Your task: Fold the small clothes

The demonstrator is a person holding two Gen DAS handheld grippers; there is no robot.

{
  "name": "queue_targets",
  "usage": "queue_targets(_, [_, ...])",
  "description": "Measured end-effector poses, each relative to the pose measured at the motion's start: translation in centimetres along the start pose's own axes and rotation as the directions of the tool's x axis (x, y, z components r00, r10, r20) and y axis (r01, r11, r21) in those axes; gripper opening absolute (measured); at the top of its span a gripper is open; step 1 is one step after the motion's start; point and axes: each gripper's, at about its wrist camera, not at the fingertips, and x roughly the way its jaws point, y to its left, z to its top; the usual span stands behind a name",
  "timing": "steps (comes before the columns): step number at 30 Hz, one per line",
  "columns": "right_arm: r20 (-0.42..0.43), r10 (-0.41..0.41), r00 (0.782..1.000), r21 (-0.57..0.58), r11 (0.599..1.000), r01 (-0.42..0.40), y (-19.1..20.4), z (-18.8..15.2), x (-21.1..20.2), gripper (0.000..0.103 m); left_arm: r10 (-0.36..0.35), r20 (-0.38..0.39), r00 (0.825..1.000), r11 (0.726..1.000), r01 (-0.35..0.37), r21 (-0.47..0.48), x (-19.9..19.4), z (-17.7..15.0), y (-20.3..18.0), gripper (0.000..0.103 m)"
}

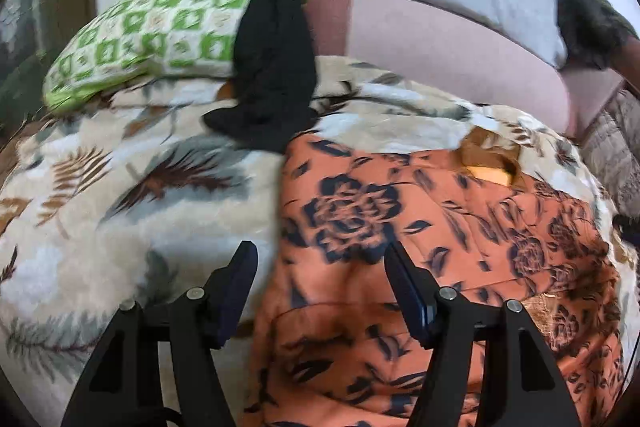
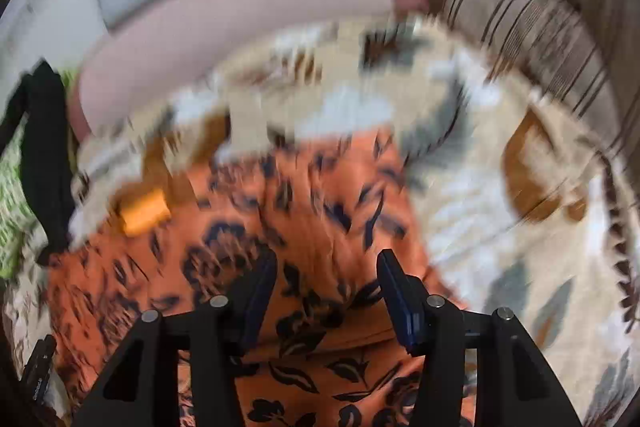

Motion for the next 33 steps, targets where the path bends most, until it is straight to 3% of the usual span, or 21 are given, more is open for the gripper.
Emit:
queue_targets(3, [-0.001,0.205,0.979,-0.035,0.978,-0.205,0.9,-0.2,-0.4,0.061,0.1,-0.143,0.985,0.993,-0.09,0.076,3.4,-0.9,-0.7,0.067])
queue_targets(5, [-0.154,0.258,0.954,-0.018,0.964,-0.264,1.1,-1.1,3.0,0.066,0.087,-0.152,0.985,0.996,-0.083,0.033,4.0,-1.3,-0.1,0.069])
queue_targets(6, [-0.301,0.246,0.921,0.048,0.969,-0.243,0.3,-2.0,6.4,0.065,0.08,-0.149,0.986,0.997,-0.077,0.023,3.8,-1.0,0.0,0.068])
queue_targets(7, [-0.313,0.257,0.914,0.117,0.966,-0.231,-0.9,-2.5,7.2,0.061,0.074,-0.126,0.989,0.997,-0.072,0.02,3.0,-0.7,0.0,0.068])
queue_targets(8, [-0.258,0.286,0.923,0.159,0.955,-0.251,-1.6,-2.2,6.4,0.055,0.078,-0.097,0.992,0.997,-0.077,0.021,2.4,-0.5,0.0,0.068])
queue_targets(10, [-0.172,0.305,0.937,0.137,0.949,-0.284,-1.4,-1.4,3.8,0.056,0.086,-0.057,0.995,0.996,-0.085,0.021,1.8,-0.3,0.0,0.068])
queue_targets(12, [-0.134,0.304,0.943,0.063,0.952,-0.298,-0.7,-1.2,3.1,0.07,0.081,-0.104,0.991,0.996,-0.077,0.048,2.8,-0.5,-0.6,0.068])
queue_targets(13, [-0.173,0.26,0.95,0.036,0.965,-0.258,-0.8,-1.5,4.4,0.076,0.095,-0.163,0.982,0.994,-0.084,0.073,4.2,-1.1,-0.9,0.069])
queue_targets(14, [-0.254,0.228,0.94,0.06,0.974,-0.22,-1.5,-1.9,6.5,0.077,0.093,-0.164,0.982,0.994,-0.083,0.067,4.5,-1.3,-0.8,0.069])
queue_targets(17, [-0.174,0.313,0.934,0.12,0.948,-0.295,-1.4,-0.6,4.6,0.076,0.074,-0.113,0.991,0.997,-0.072,0.025,2.8,-0.5,-0.3,0.068])
queue_targets(19, [-0.12,0.355,0.927,0.069,0.935,-0.349,-0.1,0.6,3.1,0.075,0.101,-0.056,0.993,0.995,-0.101,0.015,1.9,0.0,-0.1,0.068])
queue_targets(20, [-0.112,0.367,0.923,0.045,0.93,-0.364,0.4,1.2,3.0,0.075,0.12,-0.065,0.991,0.993,-0.119,0.028,2.0,0.0,-0.2,0.068])
queue_targets(22, [-0.13,0.363,0.923,0.03,0.932,-0.362,0.6,2.2,5.3,0.076,0.167,-0.169,0.971,0.983,-0.149,0.11,4.5,-0.7,-0.3,0.07])
queue_targets(23, [-0.174,0.302,0.937,0.043,0.953,-0.3,0.2,2.6,7.9,0.077,0.15,-0.162,0.975,0.987,-0.137,0.09,4.8,-1.0,0.2,0.072])
queue_targets(24, [-0.28,0.275,0.92,0.118,0.961,-0.251,-0.9,2.2,11.3,0.076,0.148,-0.162,0.976,0.989,-0.141,0.053,4.6,-0.8,0.7,0.074])
queue_targets(25, [-0.254,0.313,0.915,0.168,0.946,-0.277,-1.6,2.3,11.3,0.076,0.133,-0.164,0.977,0.991,-0.132,0.023,4.1,-0.3,0.9,0.072])
queue_targets(28, [-0.127,0.376,0.918,0.147,0.922,-0.357,-1.7,3.5,5.9,0.075,0.144,-0.049,0.988,0.989,-0.145,-0.011,1.8,0.6,1.2,0.072])
queue_targets(30, [-0.097,0.328,0.94,0.08,0.944,-0.322,-1.9,2.6,1.7,0.075,0.131,-0.006,0.991,0.991,-0.131,-0.021,0.7,0.7,1.1,0.072])
queue_targets(33, [-0.079,0.306,0.949,0.01,0.952,-0.306,-2.9,-1.2,-4.8,0.075,0.083,0.053,0.995,0.996,-0.081,-0.026,-1.2,0.2,0.7,0.072])
